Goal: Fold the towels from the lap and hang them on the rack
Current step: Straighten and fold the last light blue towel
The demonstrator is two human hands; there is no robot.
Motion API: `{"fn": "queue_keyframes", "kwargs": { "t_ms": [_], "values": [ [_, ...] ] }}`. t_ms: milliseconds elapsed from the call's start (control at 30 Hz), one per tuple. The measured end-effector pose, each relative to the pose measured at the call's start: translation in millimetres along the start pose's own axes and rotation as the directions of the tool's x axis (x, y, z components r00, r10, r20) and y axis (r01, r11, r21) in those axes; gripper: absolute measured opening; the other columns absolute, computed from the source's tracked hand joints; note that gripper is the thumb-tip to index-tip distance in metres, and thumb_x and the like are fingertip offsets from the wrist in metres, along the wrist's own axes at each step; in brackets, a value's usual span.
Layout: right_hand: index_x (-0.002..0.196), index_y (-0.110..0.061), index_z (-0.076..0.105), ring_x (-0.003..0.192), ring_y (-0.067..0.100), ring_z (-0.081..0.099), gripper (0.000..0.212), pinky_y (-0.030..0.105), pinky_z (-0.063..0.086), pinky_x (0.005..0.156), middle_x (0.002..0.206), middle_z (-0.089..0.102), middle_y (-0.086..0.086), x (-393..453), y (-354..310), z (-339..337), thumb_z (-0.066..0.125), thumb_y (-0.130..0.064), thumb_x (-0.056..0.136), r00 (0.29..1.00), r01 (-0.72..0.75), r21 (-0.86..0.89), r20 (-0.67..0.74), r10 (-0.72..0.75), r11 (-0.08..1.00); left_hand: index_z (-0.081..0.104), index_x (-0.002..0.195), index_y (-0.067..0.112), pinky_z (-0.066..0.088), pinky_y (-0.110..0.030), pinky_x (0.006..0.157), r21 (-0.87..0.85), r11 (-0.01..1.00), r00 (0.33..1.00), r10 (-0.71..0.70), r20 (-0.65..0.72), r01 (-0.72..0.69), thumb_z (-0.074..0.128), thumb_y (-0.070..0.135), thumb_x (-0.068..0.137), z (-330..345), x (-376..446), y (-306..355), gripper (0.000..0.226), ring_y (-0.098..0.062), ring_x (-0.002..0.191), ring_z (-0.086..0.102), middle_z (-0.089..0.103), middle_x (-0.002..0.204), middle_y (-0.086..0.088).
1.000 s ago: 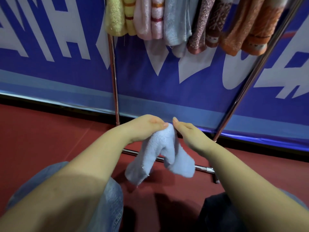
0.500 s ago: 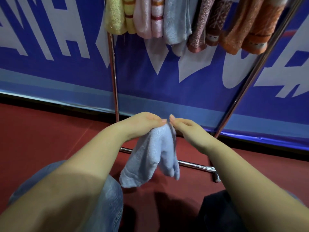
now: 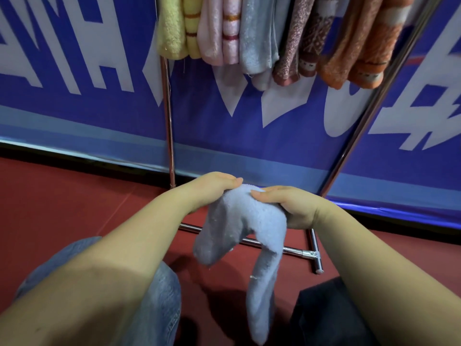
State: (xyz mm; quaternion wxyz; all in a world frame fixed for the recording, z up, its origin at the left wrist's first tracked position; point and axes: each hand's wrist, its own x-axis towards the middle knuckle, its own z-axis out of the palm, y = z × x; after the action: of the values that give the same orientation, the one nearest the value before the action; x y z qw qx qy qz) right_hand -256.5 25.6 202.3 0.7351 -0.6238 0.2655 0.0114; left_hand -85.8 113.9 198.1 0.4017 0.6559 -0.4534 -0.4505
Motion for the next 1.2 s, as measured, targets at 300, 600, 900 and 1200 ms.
{"fn": "queue_keyframes", "kwargs": {
  "t_ms": [300,600,900,1200],
  "values": [
    [0.108,-0.005,0.067,0.101,0.023,0.066,0.042,0.037,0.048,0.095,0.107,0.071,0.011,-53,-59,2,0.055,-0.038,0.086,0.960,0.110,-0.219,-0.228,-0.161,0.970,0.063,0.106,0.002,0.045,-0.036,0.099,-0.380,0.924,0.990,0.017,0.143,0.039,0.042,0.025,0.097,16,-23,64,0.033,-0.024,0.106,0.061,0.066,0.113,-0.015],
    [0.087,-0.008,0.069,0.073,0.014,0.068,0.025,0.025,0.052,0.066,0.075,0.074,0.002,-127,-145,16,0.056,-0.028,0.092,0.816,0.295,-0.306,-0.413,-0.405,0.905,0.060,0.116,0.004,0.042,-0.038,0.100,-0.497,0.868,0.938,0.160,0.309,0.015,0.037,0.035,0.094,11,-64,176,0.044,-0.026,0.103,0.061,0.064,0.114,-0.014],
    [0.087,-0.001,0.067,0.075,0.026,0.064,0.032,0.037,0.051,0.074,0.077,0.069,0.013,-211,-228,7,0.062,-0.033,0.087,0.710,0.330,-0.375,-0.506,-0.489,0.866,0.063,0.112,0.003,0.052,-0.036,0.085,-0.380,0.919,0.892,0.253,0.374,-0.102,0.042,0.033,0.093,22,-69,285,0.041,-0.023,0.088,0.066,0.069,0.101,-0.013],
    [0.096,-0.003,0.064,0.073,0.018,0.066,0.028,0.029,0.053,0.066,0.085,0.069,0.010,-277,-298,-41,0.055,-0.029,0.093,0.692,0.218,-0.471,-0.543,-0.476,0.855,0.059,0.121,0.012,0.051,-0.032,0.078,-0.159,0.937,0.876,0.348,0.333,-0.312,0.045,0.021,0.094,47,-32,389,0.033,-0.017,0.086,0.062,0.059,0.125,-0.008]
  ]
}}
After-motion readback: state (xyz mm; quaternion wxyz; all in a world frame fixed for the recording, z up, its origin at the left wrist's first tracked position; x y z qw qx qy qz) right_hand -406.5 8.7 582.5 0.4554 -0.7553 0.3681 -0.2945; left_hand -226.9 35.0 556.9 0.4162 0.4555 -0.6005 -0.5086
